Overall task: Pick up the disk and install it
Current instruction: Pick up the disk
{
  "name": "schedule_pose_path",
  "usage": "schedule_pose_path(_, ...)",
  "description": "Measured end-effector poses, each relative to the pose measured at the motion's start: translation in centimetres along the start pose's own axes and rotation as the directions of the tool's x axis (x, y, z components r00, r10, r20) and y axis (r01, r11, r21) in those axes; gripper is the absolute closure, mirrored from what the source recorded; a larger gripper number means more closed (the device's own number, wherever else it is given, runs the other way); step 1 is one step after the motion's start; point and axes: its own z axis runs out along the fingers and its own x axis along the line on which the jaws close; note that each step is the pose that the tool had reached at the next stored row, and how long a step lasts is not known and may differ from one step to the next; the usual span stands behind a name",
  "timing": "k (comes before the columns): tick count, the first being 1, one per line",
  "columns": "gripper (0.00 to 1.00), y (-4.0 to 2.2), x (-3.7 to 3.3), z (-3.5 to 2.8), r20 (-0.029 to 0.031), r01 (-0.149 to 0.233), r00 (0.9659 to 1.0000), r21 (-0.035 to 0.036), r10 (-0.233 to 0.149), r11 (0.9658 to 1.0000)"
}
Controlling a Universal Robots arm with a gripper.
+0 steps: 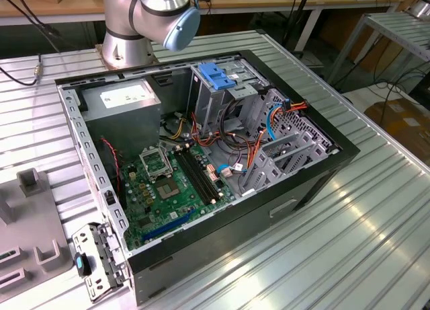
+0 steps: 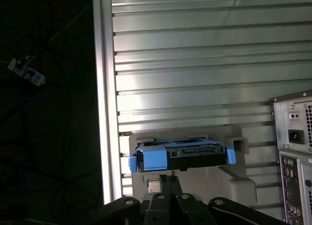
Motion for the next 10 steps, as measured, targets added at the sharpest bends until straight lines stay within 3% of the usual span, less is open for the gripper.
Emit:
schedule_pose_path(6, 0.89, -0.01, 0.14, 0.0, -0.0003, 0.006, 1.0, -0.0001, -0.006, 1.0)
schedule_pose_path(7, 0.89, -0.01, 0.14, -0.01, -0.0036, 0.073, 0.9973, -0.0018, -0.074, 0.9973)
schedule_pose_path(10, 0.89, -0.01, 0.14, 0.0, -0.0067, 0.142, 0.9899, -0.0037, -0.142, 0.9899)
